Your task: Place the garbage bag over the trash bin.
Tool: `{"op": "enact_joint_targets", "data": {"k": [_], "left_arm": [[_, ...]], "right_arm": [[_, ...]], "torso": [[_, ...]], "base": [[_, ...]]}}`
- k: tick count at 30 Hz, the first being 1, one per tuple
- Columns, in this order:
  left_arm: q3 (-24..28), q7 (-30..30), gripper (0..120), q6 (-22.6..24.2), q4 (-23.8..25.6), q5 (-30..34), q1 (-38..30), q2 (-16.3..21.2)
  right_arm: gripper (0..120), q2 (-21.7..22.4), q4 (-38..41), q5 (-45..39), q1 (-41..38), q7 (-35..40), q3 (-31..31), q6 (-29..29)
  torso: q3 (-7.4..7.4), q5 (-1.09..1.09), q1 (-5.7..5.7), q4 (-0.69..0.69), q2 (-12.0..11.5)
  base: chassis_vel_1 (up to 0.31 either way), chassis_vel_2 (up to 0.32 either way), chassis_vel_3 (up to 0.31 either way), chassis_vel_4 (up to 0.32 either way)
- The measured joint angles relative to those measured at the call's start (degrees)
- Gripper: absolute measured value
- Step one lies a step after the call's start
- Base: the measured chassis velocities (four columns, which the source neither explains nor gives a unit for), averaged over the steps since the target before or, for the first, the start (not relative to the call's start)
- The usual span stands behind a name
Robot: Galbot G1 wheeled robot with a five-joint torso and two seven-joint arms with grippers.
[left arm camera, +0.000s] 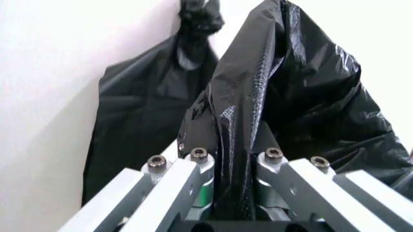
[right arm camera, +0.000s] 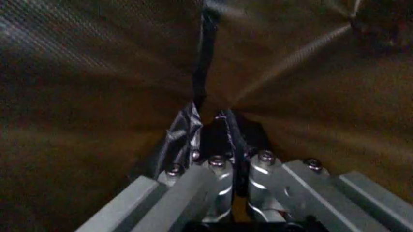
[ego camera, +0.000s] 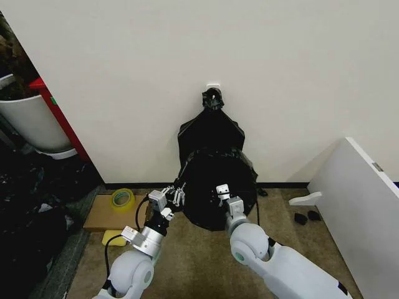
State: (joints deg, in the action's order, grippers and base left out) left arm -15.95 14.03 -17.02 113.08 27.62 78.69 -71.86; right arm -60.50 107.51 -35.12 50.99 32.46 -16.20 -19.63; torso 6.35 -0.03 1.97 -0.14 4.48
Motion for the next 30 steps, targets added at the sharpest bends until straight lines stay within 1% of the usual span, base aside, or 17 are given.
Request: {"op": "enact_joint_targets", "data": {"k": [2,4,11,12,14,15,18,20,21,22,23,24,25,26,27,29,30], "left_arm": [[-0.3,1.2,5,-1.3,-0.8,-1.0,-0.3,-0.1],[-0.4,1.0,5,-1.5,-1.3,-1.6,-0.4,-0.3],[-0.7,-2.7,5,-1.6,-3.4,-4.3,-1.0,-0.9],[-0.8,-3.1,5,-1.5,-3.7,-4.6,-1.0,-1.0],[-0.9,-4.0,5,-0.6,-4.1,-4.9,-1.1,-1.0],[-0.9,-4.0,5,-0.6,-4.1,-4.9,-1.1,-1.0],[-0.9,-5.5,5,1.2,-4.8,-4.8,-1.3,-1.1],[-0.7,-7.0,5,4.1,-5.3,-4.0,-1.5,-1.1],[-0.7,-7.0,5,4.1,-5.3,-4.0,-1.5,-1.1],[-0.4,-8.1,5,6.3,-5.4,-3.0,-1.4,-1.1],[0.0,-10.3,5,10.0,-5.0,-1.6,-1.3,-0.9],[0.4,-12.0,5,13.7,-4.4,-0.3,-1.1,-0.8],[0.4,-12.0,5,13.7,-4.4,-0.3,-1.1,-0.8],[0.8,-13.6,5,17.5,-3.8,1.6,-1.0,-0.7],[0.8,-15.0,5,20.8,-3.4,3.7,-0.8,-0.8],[0.2,-17.3,5,25.5,-2.9,7.9,-0.3,-1.5],[0.2,-17.3,5,25.5,-2.9,7.9,-0.3,-1.5]], "right_arm": [[0,0.5,1.0,-0.1,0.3,0.1,0.1,-0.1],[0,0.8,1.5,-0.2,0.7,0.2,0.3,-0.2],[0,2.8,6.3,0.1,4.3,-0.2,1.6,1.6],[1,3.5,7.5,0.5,5.3,-0.8,1.7,2.7],[11,4.7,9.7,1.8,7.0,-2.4,2.1,4.9],[11,4.7,9.7,1.8,7.0,-2.4,2.1,4.9],[23,5.9,13.0,3.8,9.8,-4.3,3.2,6.9],[32,6.5,15.5,7.2,13.3,-7.7,5.8,11.2],[32,6.5,15.5,7.2,13.3,-7.7,5.8,11.2],[36,6.5,16.1,10.0,15.1,-10.4,7.6,15.1],[42,6.3,15.9,14.3,17.3,-16.2,10.2,22.6],[45,5.9,15.3,16.7,18.3,-19.8,11.7,27.5],[45,5.9,15.3,16.7,18.3,-19.8,11.7,27.5],[52,5.1,14.3,20.2,19.5,-24.3,13.8,34.0],[57,4.1,13.8,23.3,20.3,-27.0,15.3,38.3],[65,2.3,13.5,27.3,20.7,-28.4,16.3,41.7],[65,2.3,13.5,27.3,20.7,-28.4,16.3,41.7]], "torso": [[0.0,-0.02,0.0,0.0,0.0],[0.0,-0.01,0.0,0.0,0.0],[0.0,0.0,0.0,0.0,0.0],[0.0,-0.01,0.0,0.0,0.0],[0.0,-0.01,0.0,0.0,0.0],[0.0,-0.01,0.0,0.0,0.0],[0.0,-0.01,0.0,0.0,0.0],[0.0,-0.01,0.0,0.01,0.0],[0.0,-0.01,0.0,0.01,0.0],[0.0,-0.02,0.0,0.0,0.0],[-0.01,-0.03,0.0,-0.02,0.0],[-0.01,-0.03,0.0,-0.02,0.0],[-0.01,-0.03,0.0,-0.02,0.0],[-0.01,0.01,0.0,-0.01,0.0],[0.0,0.0,0.0,-0.01,0.0],[-0.01,-0.02,0.0,0.0,0.0],[-0.01,-0.02,0.0,0.0,0.0]], "base": [[0.0,0.0,0.0,0.0],[0.0,0.0,0.0,0.0],[0.0,0.0,0.0,0.0],[0.0,0.0,0.0,0.0],[0.0,0.0,0.0,0.0],[0.0,0.0,0.0,0.0],[0.0,0.0,0.0,0.0],[0.0,0.0,0.0,0.0],[0.0,0.0,0.0,0.0],[0.0,0.0,0.0,0.0],[0.0,0.0,0.0,0.0],[0.0,0.0,0.0,0.0],[0.0,0.0,0.0,0.0],[0.0,0.0,0.0,0.0],[0.0,0.0,0.0,0.0],[0.0,0.0,0.0,0.0],[0.0,0.0,0.0,0.0]]}}
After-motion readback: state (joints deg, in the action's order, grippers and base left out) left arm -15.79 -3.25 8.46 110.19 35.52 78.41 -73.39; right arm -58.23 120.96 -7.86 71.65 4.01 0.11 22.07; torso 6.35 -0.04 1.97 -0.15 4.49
